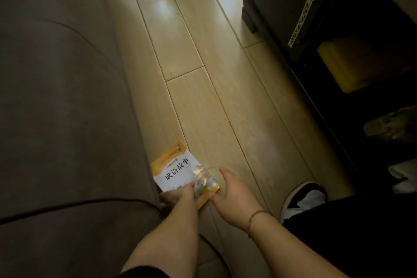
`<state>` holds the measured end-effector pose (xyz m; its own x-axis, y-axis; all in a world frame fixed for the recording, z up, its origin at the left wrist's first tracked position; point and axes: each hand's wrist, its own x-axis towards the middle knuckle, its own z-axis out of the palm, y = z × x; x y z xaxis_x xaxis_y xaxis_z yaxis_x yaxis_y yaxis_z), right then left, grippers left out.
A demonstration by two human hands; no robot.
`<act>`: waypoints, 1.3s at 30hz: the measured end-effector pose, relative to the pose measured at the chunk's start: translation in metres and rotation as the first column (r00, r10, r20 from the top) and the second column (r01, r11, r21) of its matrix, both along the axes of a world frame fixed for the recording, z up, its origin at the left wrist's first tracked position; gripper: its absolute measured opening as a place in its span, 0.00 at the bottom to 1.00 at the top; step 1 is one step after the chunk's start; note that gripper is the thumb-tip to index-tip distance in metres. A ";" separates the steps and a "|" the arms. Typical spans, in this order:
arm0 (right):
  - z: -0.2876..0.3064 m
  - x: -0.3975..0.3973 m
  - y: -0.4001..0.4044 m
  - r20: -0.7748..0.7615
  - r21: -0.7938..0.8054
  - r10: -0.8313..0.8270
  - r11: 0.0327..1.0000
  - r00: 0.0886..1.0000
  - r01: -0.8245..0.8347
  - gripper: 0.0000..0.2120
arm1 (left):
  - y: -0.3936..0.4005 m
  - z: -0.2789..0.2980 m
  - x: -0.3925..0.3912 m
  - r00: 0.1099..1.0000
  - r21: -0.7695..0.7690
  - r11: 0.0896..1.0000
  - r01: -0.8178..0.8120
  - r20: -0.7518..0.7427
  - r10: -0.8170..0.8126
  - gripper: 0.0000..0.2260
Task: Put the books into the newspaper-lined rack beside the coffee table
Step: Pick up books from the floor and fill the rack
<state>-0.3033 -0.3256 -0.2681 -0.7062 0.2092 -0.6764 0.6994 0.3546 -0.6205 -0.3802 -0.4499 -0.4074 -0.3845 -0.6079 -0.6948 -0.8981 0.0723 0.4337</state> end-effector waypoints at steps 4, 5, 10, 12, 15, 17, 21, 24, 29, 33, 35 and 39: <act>0.000 0.002 0.013 0.041 0.055 -0.190 0.981 0.981 0.188 0.29 | 0.042 0.059 0.004 0.975 0.162 0.972 -0.173 -0.115 0.193 0.23; 0.000 0.003 0.019 0.048 0.104 -0.256 0.963 0.966 0.250 0.30 | 0.055 0.074 0.008 0.974 0.175 0.976 -0.131 -0.158 0.159 0.23; 0.027 0.001 0.052 -0.097 0.252 -0.518 0.814 0.850 0.524 0.24 | 0.099 0.150 0.018 0.911 0.365 0.916 0.168 -0.413 -0.003 0.13; 0.064 -0.010 0.073 -0.200 0.153 -0.589 0.770 0.783 0.619 0.20 | 0.108 0.181 0.018 0.865 0.466 0.832 0.301 -0.501 -0.032 0.14; 0.147 -0.013 0.120 -0.323 0.086 -0.532 0.807 0.783 0.584 0.14 | 0.121 0.245 0.021 0.748 0.532 0.658 0.533 -0.660 -0.072 0.15; 0.211 0.011 0.150 -0.434 0.067 -0.423 0.866 0.796 0.496 0.04 | 0.134 0.292 0.030 0.654 0.526 0.536 0.660 -0.754 -0.066 0.14; 0.310 0.107 0.182 -0.674 0.033 -0.439 0.785 0.594 0.618 0.05 | 0.183 0.365 0.078 0.519 0.503 0.175 0.847 -0.853 -0.058 0.16; 0.344 0.193 0.193 -0.802 0.037 -0.437 0.645 0.408 0.764 0.05 | 0.233 0.394 0.135 0.357 0.363 -0.028 0.931 -0.926 -0.120 0.12; 0.375 0.320 0.202 -0.852 0.195 -0.354 0.471 0.387 0.860 0.08 | 0.304 0.433 0.235 0.142 0.180 -0.270 0.946 -0.978 -0.155 0.09; 0.390 0.407 0.200 -0.805 0.477 -0.313 0.166 0.505 0.863 0.25 | 0.344 0.473 0.317 -0.056 0.004 -0.446 0.895 -0.991 -0.123 0.07; 0.402 0.451 0.205 -0.735 0.646 -0.330 -0.076 0.592 0.759 0.26 | 0.367 0.495 0.353 -0.189 -0.120 -0.529 0.840 -0.979 -0.078 0.07; 0.426 0.518 0.224 -0.683 0.731 -0.382 -0.374 0.623 0.571 0.25 | 0.420 0.536 0.408 -0.518 -0.435 -0.546 0.716 -0.855 0.002 0.10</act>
<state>0.2147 -0.1013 0.1578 0.0406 0.7631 0.6450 0.9699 0.1251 -0.2091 0.0277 -0.0297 0.1286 0.0890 0.9131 0.3980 0.3146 -0.4049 0.8585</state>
